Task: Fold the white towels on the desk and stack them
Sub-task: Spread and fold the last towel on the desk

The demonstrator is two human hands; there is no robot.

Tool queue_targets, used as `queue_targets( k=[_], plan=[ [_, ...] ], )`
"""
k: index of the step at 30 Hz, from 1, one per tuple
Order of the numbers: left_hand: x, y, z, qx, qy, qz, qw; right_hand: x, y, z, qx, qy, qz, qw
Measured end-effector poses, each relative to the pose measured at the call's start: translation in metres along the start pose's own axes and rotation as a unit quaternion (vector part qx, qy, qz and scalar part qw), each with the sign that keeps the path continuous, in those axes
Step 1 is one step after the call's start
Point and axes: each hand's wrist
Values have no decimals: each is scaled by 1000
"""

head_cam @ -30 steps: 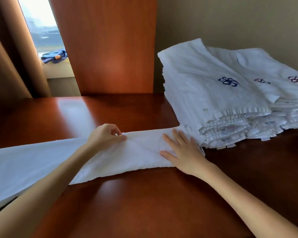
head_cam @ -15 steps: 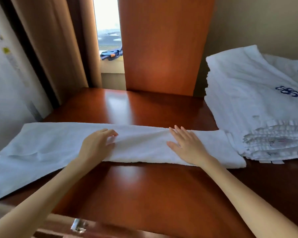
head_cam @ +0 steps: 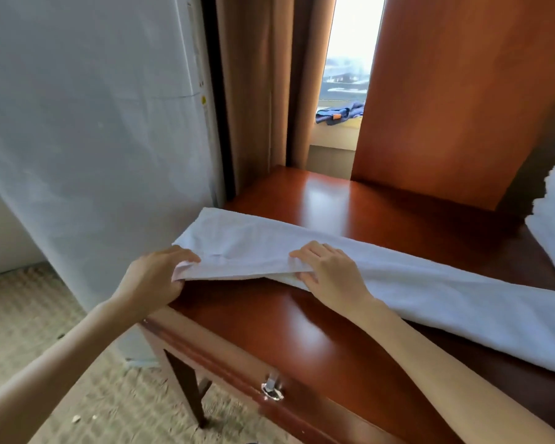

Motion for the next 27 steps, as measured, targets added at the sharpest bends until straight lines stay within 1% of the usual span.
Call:
queue_targets(
  k=[2,4,6,8,12,14,17,19,20,23,25,27],
  plan=[
    [-1,-18,-9,-2,47,-32,998,7,1,3,11,20,5,1000],
    [6,-27,-21,-21,103,-56,993,14,6,2,42,43,27,998],
    [25,-30,-33,-63,148,-58,985,25,16,-4,79,63,65,993],
    [55,-25,-40,-83,163,-55,982,39,26,-10,98,62,101,988],
    [117,-13,-32,-28,133,-42,990,67,46,-16,100,36,141,984],
    [138,-12,-20,9,103,-35,994,78,56,-14,98,1,155,983],
    [156,-18,1,133,47,-31,990,87,67,-5,100,-48,169,979],
    [161,-25,15,201,6,-32,979,89,69,4,106,-49,176,977],
    [162,-29,22,218,-15,-36,975,90,70,8,107,-41,178,977],
    [163,-34,27,231,-32,-30,972,92,73,14,98,-21,179,979],
    [161,-31,23,222,-12,3,975,93,73,15,92,-19,174,980],
    [160,-17,17,176,24,49,983,93,74,16,81,-30,169,982]
  ],
)
Point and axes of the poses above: each hand's wrist, its own x-axis towards the middle knuckle, its own z-axis out of the palm, y = z × x, and after that the axes turned 10 degrees about -y, right-handed
